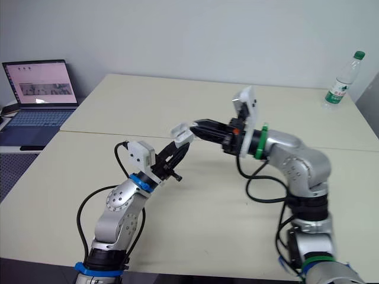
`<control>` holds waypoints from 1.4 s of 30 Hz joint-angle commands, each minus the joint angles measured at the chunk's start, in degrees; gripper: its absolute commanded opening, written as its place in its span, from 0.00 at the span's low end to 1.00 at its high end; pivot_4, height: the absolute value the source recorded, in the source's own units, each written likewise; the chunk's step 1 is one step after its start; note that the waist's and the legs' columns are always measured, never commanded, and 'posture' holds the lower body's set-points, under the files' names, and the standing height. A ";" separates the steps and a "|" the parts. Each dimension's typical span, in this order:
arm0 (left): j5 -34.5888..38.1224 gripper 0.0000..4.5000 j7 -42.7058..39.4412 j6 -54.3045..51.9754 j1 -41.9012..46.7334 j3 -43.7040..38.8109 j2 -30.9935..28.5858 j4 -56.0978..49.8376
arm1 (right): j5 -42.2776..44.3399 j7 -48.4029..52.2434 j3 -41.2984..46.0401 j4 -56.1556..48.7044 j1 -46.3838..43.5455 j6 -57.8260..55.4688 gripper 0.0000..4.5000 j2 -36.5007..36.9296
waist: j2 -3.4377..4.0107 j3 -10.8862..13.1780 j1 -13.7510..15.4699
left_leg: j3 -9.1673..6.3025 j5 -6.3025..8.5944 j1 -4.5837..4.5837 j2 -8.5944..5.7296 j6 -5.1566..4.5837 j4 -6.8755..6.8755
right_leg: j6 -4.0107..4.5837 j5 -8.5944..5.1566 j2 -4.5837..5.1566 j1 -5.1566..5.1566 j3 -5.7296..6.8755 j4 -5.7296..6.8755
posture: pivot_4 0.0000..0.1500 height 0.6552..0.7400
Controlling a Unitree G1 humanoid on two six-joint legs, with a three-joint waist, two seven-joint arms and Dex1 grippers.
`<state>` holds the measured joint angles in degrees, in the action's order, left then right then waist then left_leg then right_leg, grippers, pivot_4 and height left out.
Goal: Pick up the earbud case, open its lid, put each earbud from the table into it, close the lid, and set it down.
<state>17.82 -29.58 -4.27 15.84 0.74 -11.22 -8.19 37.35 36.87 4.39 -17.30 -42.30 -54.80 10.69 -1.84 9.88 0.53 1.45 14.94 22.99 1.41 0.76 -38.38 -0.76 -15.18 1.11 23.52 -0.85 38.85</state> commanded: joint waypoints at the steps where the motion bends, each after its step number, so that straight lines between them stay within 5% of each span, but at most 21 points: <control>1: -0.25 0.17 0.04 1.51 2.37 0.50 0.60 -0.57 | 0.40 -5.81 0.71 -2.48 0.18 2.88 0.10 -3.04 | 0.00 0.00 -0.07 | 0.03 0.02 0.00 0.01 -0.04 -0.06 | -0.02 0.01 0.00 -0.01 -0.01 0.00 | 1.00 1.00; 17: -0.09 0.17 0.71 1.09 4.63 1.07 1.96 -1.25 | -8.10 -11.29 -7.11 2.50 2.22 15.40 0.10 -5.79 | 0.00 0.00 -0.98 | 0.03 0.02 -0.08 0.22 -0.04 -0.03 | -0.03 0.01 -0.30 0.00 -0.01 0.03 | 1.00 1.00; 42: 0.33 0.17 1.10 1.01 5.48 0.27 2.27 -1.43 | -11.28 -10.77 -11.33 2.17 6.08 18.58 0.10 -3.14 | 0.00 0.00 -0.99 | 0.04 0.02 -0.08 0.23 -0.04 0.01 | -0.03 0.00 -0.31 0.00 -0.03 -0.01 | 1.00 1.00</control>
<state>17.60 -29.18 -4.49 19.40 1.87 -9.23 -7.82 26.93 26.08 -6.20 -13.82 -36.78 -36.90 7.38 -1.84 9.89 -0.46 1.49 14.96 22.92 1.63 0.72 -38.37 -0.79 -15.18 0.79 23.53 -0.87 38.84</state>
